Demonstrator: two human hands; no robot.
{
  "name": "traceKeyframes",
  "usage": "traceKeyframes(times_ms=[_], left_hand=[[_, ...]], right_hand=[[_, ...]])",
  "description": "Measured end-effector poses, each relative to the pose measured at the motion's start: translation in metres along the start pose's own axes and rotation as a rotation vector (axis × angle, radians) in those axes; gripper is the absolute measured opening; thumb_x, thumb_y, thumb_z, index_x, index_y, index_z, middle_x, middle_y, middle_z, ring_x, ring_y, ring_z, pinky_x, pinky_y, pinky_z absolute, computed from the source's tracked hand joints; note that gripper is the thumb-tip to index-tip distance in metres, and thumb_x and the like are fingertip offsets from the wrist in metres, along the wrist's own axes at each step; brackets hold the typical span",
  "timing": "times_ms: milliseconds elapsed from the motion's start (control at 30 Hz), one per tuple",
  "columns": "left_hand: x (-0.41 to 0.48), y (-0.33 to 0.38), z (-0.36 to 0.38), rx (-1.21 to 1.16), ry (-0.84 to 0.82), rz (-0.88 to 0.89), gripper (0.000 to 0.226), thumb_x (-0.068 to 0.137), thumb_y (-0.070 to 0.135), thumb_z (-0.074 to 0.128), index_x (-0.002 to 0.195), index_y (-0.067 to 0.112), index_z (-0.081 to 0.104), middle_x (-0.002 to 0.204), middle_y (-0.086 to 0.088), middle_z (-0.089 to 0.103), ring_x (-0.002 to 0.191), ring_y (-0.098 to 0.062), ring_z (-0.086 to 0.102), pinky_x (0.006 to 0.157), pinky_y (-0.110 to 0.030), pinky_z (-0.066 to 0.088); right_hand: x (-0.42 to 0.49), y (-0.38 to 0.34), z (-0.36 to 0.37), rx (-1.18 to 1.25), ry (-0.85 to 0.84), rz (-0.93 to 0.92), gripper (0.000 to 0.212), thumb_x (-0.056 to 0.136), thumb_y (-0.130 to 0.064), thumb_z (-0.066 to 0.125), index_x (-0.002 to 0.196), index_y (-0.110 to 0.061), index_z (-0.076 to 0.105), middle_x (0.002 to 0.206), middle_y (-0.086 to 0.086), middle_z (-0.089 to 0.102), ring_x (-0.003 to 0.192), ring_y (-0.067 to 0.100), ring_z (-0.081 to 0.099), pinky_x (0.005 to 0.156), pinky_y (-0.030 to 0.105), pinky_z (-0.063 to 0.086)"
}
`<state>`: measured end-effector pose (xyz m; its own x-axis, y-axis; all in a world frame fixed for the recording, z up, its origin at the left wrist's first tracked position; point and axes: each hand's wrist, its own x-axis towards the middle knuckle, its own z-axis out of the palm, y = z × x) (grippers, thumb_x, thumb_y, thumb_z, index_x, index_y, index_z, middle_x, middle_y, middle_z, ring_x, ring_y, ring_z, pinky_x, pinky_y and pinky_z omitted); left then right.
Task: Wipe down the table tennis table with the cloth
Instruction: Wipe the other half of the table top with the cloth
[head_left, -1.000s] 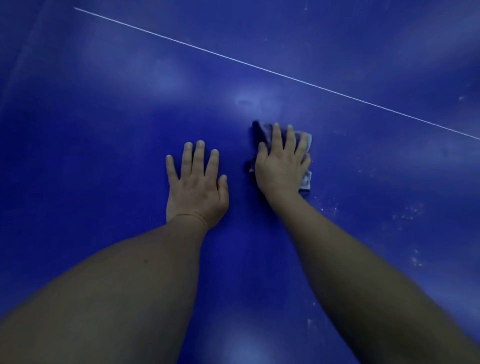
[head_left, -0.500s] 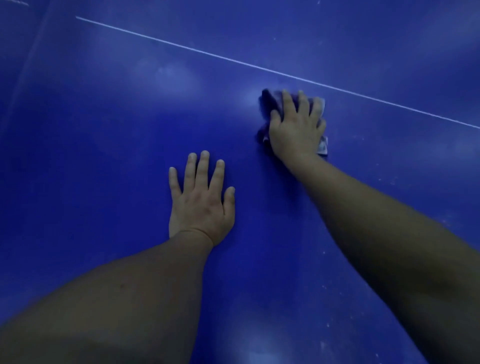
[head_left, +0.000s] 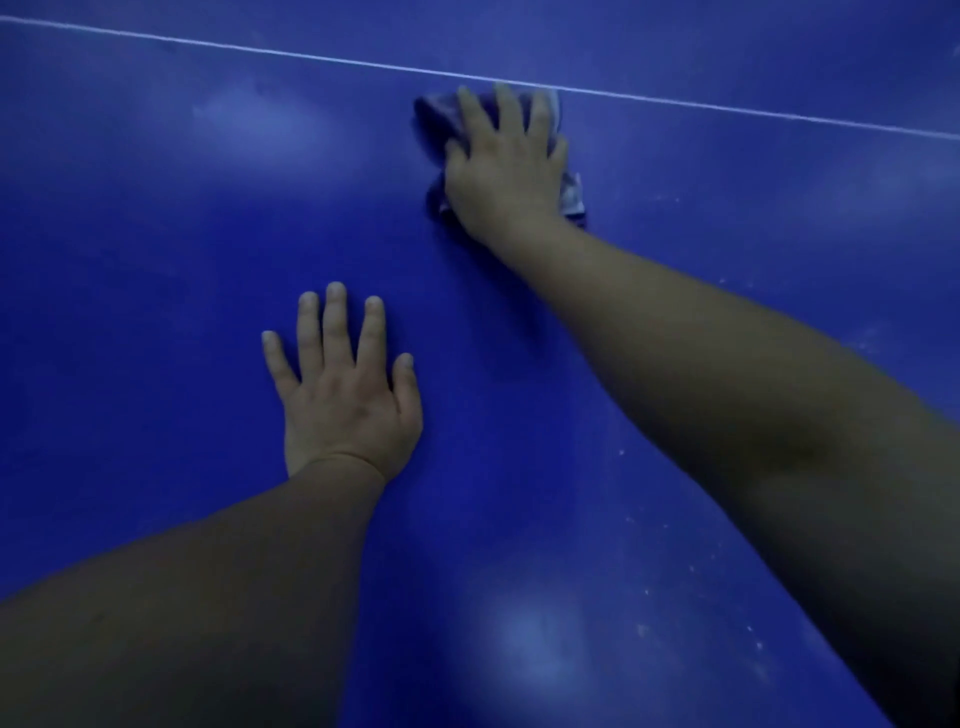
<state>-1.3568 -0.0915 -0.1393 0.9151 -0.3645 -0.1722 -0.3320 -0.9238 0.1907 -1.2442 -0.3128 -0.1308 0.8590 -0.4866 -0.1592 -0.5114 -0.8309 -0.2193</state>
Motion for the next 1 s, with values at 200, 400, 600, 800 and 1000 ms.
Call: traceKeyframes(times_ms=[200,400,600,800,1000], left_hand=[[0.0,-0.002,0.003,-0.014,0.006,0.003,0.065,0.1,0.051,0.018,0.159,0.022,0.018,0.168,-0.007,0.007,0.154,-0.024,-0.006,0.122,-0.056,-0.008],[-0.002,0.001,-0.003,-0.016,0.013,0.0,0.066,0.098,0.049,0.022,0.158,0.02,0.024,0.167,-0.009,0.014,0.154,-0.026,0.0,0.122,-0.058,-0.003],[-0.001,-0.001,-0.003,-0.022,-0.012,0.008,0.062,0.102,0.048,0.024,0.158,0.021,0.022,0.168,-0.008,0.009,0.154,-0.025,-0.005,0.122,-0.058,-0.005],[-0.001,-0.002,-0.004,-0.017,-0.013,0.015,0.063,0.102,0.05,0.02,0.159,0.022,0.02,0.168,-0.009,0.008,0.155,-0.026,-0.005,0.122,-0.058,-0.006],[-0.001,-0.001,-0.005,-0.016,-0.021,0.014,0.068,0.098,0.053,0.015,0.159,0.022,0.019,0.168,-0.008,0.008,0.155,-0.026,-0.006,0.122,-0.058,-0.005]], right_hand=[[-0.03,0.054,-0.008,0.047,0.117,0.357,0.057,0.101,-0.041,0.035,0.157,-0.033,0.028,0.167,0.001,0.017,0.153,0.035,0.005,0.118,0.06,0.015],[-0.028,-0.013,0.009,0.022,0.032,0.051,0.059,0.101,-0.047,0.037,0.157,-0.032,0.028,0.167,0.002,0.017,0.153,0.037,0.004,0.116,0.061,0.011],[0.013,0.068,-0.023,0.007,0.098,0.244,0.057,0.099,-0.044,0.037,0.155,-0.036,0.031,0.166,-0.002,0.021,0.153,0.032,0.009,0.12,0.056,0.018],[0.003,0.089,-0.024,0.071,0.129,0.502,0.056,0.102,-0.041,0.034,0.157,-0.033,0.026,0.167,0.0,0.015,0.154,0.034,0.002,0.118,0.061,0.01],[-0.023,0.044,-0.008,-0.022,0.099,0.107,0.054,0.101,-0.042,0.041,0.154,-0.032,0.036,0.164,-0.003,0.027,0.153,0.033,0.012,0.118,0.055,0.02]])
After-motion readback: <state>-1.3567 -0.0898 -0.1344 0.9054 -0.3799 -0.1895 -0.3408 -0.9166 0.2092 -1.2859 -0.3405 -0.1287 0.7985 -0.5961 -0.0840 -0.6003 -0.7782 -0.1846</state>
